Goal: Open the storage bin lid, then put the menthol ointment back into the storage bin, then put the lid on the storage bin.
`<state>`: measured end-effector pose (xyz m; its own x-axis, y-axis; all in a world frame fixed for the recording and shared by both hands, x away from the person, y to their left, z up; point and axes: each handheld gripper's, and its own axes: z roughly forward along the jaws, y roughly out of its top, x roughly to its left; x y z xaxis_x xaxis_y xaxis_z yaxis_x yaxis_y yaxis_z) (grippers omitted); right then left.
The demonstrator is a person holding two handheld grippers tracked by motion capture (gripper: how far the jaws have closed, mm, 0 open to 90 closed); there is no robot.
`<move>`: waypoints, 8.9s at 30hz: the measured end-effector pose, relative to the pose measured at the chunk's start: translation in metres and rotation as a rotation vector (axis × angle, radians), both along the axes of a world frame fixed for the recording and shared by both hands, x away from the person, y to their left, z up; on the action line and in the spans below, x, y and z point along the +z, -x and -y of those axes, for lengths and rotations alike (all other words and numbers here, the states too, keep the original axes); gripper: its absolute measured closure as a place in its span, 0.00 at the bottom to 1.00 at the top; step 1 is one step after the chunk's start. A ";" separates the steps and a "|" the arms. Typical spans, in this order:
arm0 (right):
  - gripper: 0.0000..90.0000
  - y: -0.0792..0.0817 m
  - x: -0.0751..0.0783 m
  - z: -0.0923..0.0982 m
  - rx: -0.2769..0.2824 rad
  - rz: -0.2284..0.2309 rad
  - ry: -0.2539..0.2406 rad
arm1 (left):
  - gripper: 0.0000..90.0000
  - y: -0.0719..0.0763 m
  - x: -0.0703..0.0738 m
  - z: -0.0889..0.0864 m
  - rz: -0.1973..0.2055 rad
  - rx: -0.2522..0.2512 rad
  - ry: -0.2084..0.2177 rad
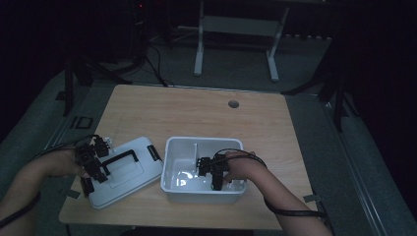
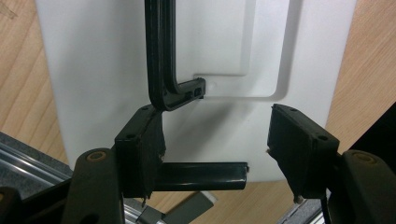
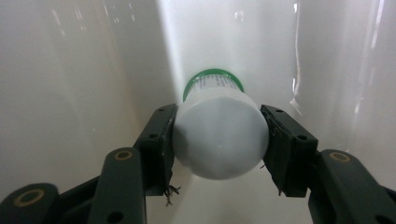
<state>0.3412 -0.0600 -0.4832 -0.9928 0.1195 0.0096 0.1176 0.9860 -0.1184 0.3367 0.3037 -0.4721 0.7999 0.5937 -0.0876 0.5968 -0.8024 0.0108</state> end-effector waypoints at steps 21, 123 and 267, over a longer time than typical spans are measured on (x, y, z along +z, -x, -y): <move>0.47 0.005 0.056 0.015 0.014 0.057 -0.079 | 0.40 0.001 0.000 0.001 0.005 -0.014 -0.011; 0.16 0.000 0.021 0.205 -0.382 0.078 -0.149 | 0.93 0.015 0.067 -0.003 0.051 -0.061 -0.065; 0.16 -0.004 0.015 0.200 -0.419 0.155 -0.191 | 0.02 -0.012 0.089 0.167 0.308 -0.352 0.257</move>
